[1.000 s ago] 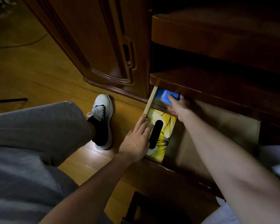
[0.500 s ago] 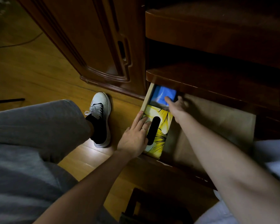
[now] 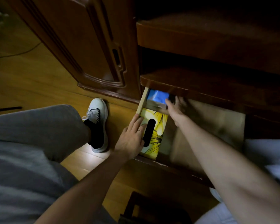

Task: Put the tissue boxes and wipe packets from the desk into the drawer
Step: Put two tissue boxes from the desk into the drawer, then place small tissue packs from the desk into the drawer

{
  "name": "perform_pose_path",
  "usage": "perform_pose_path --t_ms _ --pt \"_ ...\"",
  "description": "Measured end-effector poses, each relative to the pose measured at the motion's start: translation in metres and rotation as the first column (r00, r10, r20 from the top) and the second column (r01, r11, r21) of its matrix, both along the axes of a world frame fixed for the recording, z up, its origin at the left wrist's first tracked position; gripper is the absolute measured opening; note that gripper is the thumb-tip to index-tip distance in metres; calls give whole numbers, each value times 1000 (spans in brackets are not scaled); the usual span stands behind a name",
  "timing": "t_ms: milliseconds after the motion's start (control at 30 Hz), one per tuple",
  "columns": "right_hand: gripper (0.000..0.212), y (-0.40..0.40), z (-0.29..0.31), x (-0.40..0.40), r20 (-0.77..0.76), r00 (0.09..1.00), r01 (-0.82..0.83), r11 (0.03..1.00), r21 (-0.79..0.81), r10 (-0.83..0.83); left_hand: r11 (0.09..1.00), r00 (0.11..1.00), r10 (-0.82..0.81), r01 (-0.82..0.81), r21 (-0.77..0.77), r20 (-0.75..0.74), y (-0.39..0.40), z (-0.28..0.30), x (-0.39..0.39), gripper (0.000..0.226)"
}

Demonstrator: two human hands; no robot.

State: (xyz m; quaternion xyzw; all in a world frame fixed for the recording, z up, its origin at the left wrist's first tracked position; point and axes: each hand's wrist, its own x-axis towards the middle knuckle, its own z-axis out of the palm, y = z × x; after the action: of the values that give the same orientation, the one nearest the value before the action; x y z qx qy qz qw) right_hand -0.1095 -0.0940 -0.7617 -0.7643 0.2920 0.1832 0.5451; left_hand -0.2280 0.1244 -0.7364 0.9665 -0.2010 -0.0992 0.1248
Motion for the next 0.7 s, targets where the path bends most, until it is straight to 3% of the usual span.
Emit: perform_pose_path --t_ms 133,267,367,533,600,700 --pt "85 1 32 -40 24 992 -122 989 -83 125 998 999 -4 6 -55 32 -1 23 -2 66" --pt "76 -12 79 -71 10 938 -343 935 -88 346 988 993 60 -45 -145 100 -16 77 19 51" --pt "65 -39 135 -85 65 903 -411 899 -152 424 971 984 105 -69 -231 146 -29 134 43 51" --pt "33 -84 269 -91 349 842 -307 898 -315 411 941 892 89 70 -331 444 -50 255 74 42" --pt "20 -94 327 -90 504 776 -213 910 -357 379 933 815 86 135 -332 573 -62 307 85 39" --pt "17 -104 404 -84 653 654 -85 895 -438 382 922 709 78 216 -322 701 -85 376 104 34"
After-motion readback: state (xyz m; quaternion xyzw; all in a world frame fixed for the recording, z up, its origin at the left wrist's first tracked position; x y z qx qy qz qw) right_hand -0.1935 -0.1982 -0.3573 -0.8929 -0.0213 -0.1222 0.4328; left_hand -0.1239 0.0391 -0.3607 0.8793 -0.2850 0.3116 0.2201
